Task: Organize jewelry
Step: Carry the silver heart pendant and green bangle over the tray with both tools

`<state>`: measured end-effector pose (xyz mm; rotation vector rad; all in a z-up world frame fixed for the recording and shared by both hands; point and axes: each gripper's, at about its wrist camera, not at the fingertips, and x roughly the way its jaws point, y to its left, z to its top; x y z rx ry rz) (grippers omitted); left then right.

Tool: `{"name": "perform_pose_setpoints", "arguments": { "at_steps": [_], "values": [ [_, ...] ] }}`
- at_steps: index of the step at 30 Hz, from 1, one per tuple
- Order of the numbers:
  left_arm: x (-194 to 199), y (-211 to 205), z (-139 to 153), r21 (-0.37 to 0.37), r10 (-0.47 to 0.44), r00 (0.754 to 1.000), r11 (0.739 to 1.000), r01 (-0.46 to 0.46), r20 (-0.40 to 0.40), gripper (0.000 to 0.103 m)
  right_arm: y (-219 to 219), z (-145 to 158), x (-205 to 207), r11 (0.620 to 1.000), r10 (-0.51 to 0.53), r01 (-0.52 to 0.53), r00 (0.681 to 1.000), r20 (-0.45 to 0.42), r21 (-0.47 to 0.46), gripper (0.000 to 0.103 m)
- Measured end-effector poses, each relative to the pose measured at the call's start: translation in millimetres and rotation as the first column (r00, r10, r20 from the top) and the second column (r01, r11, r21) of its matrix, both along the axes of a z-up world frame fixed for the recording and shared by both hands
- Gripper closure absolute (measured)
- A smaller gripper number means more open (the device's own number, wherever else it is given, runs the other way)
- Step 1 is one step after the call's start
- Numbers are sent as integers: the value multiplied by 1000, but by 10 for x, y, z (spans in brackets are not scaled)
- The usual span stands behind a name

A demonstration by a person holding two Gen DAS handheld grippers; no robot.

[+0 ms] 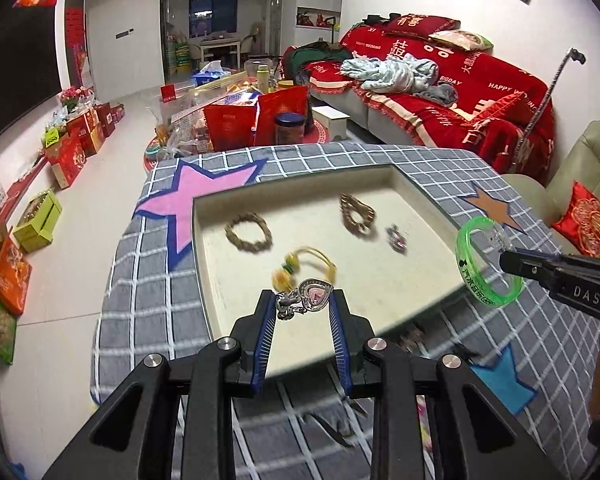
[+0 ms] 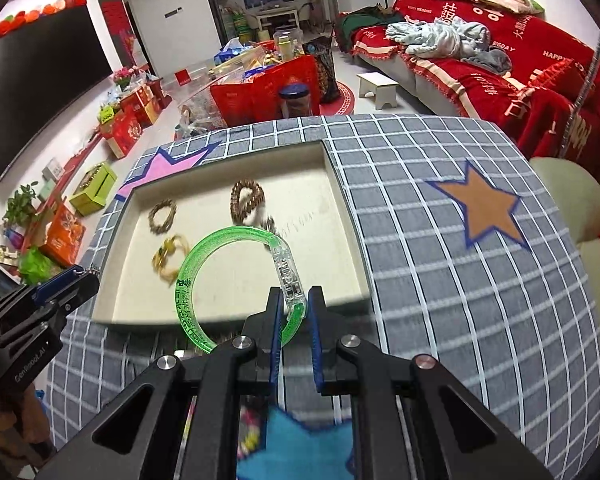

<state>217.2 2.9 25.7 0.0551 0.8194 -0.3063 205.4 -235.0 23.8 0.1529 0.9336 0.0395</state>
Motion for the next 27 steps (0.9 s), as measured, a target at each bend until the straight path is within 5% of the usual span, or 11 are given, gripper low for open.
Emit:
{"name": "perform_pose_setpoints", "arguments": {
  "at_steps": [10,27],
  "values": [
    [507,2,-343,25,-3,994,1000,6,-111,58,74,-394,658,1000,-14,15,994,-111,3,89],
    [848,-180,-624,104,-17,978,994,39,-206,58,154,-646,1055,994,-61,46,985,-161,-100,89]
  ]
}}
